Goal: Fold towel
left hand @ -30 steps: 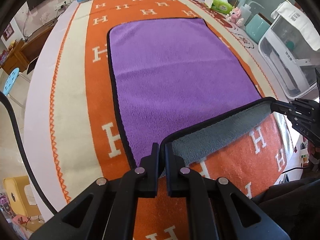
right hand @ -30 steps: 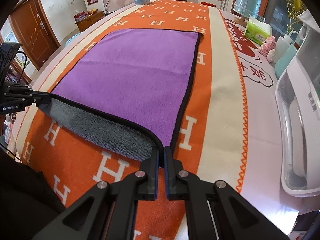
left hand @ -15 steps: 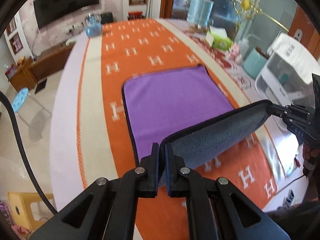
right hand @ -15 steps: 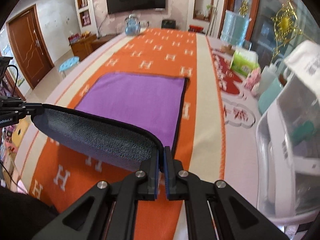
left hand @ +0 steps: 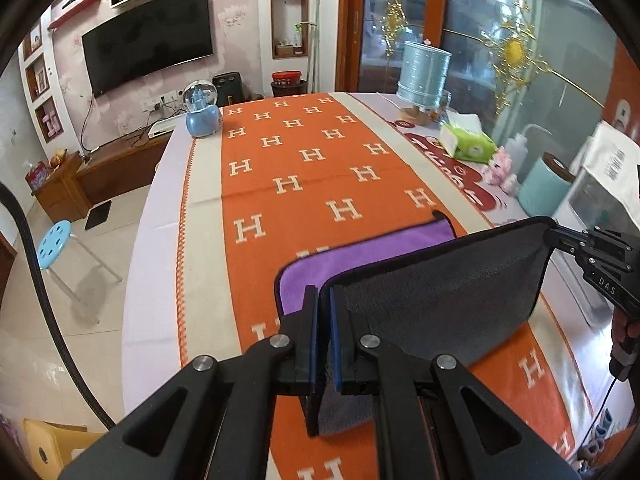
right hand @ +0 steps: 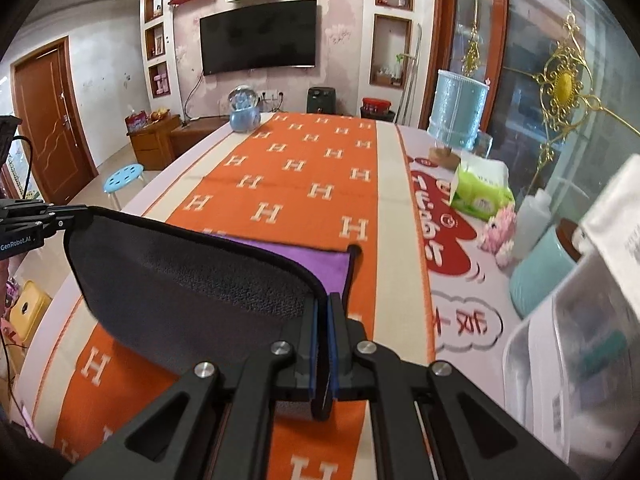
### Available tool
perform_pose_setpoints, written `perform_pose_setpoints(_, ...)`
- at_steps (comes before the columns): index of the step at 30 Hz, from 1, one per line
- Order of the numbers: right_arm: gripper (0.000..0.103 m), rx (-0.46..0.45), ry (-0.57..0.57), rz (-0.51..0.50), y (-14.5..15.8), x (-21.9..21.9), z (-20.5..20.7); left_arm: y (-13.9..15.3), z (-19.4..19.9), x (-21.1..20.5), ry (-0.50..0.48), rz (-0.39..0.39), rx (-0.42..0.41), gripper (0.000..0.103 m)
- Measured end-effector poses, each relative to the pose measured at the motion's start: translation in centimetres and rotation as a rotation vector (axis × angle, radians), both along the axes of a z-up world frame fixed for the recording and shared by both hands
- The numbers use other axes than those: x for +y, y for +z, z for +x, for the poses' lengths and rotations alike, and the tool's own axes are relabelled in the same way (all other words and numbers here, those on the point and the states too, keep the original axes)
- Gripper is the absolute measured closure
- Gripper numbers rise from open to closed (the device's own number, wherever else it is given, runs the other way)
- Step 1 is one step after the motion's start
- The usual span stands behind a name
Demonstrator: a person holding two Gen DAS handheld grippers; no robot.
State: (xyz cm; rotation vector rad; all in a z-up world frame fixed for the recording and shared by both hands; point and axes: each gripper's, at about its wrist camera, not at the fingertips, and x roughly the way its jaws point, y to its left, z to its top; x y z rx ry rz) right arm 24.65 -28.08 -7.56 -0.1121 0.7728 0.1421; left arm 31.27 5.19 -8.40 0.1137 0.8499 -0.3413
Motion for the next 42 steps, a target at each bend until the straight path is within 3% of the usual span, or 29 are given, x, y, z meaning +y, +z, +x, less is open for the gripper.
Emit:
perform_pose_setpoints(9, 0.099, 0.007, 0.013, -0.012, -3.0, 0.2, 6.1, -3.9, 5.0, -0.3, 0.057, -0.003, 0.042, 0.099)
perform_pose_setpoints(20, 0.098, 0.055, 0.021, -0.041, -7.6, 0.7, 10.6, -8.8, 9.5, -0.5, 0.128, 0.0, 0.104, 0.098)
perform_pose_setpoints(23, 0.097, 0.076, 0.014, -0.045, -8.3, 0.9, 11.0, -9.5, 9.9, -0.4, 0.141, -0.012, 0.116, 0.097)
perform_pose_setpoints(25, 0.091, 0.092, 0.002, -0.052, -8.7, 1.0, 11.2, -9.6, 9.9, -0.3, 0.149, -0.021, 0.12, 0.096)
perform_pose_setpoints(26, 0.087, 0.099, -0.007, -0.054, -8.9, 0.9, 11.2, -9.6, 9.8, -0.3, 0.153, -0.023, 0.12, 0.094)
perform_pose_setpoints(28, 0.07, 0.101, -0.023, -0.053, -8.9, 0.8, 11.1, -9.5, 9.6, -0.2, 0.167, -0.015, 0.117, 0.081)
perform_pose_setpoints(30, 0.061, 0.098, -0.036, -0.043, -8.6, 0.7, 10.7, -9.1, 9.2, -0.1, 0.186, -0.005, 0.11, 0.075)
perform_pose_setpoints(31, 0.061, 0.096, -0.04, -0.037, -8.4, 0.6, 10.4, -8.7, 8.8, 0.1, 0.191, -0.008, 0.106, 0.072)
perform_pose_setpoints(34, 0.057, 0.09, -0.055, -0.028, -7.5, 0.5, 9.0, -7.7, 7.7, 0.4, 0.208, -0.004, 0.092, 0.048)
perform_pose_setpoints(42, 0.046, 0.084, -0.091, -0.005, -5.0, 1.0, 3.7, -4.3, 1.6, 2.1, 0.247, 0.011, 0.056, 0.037)
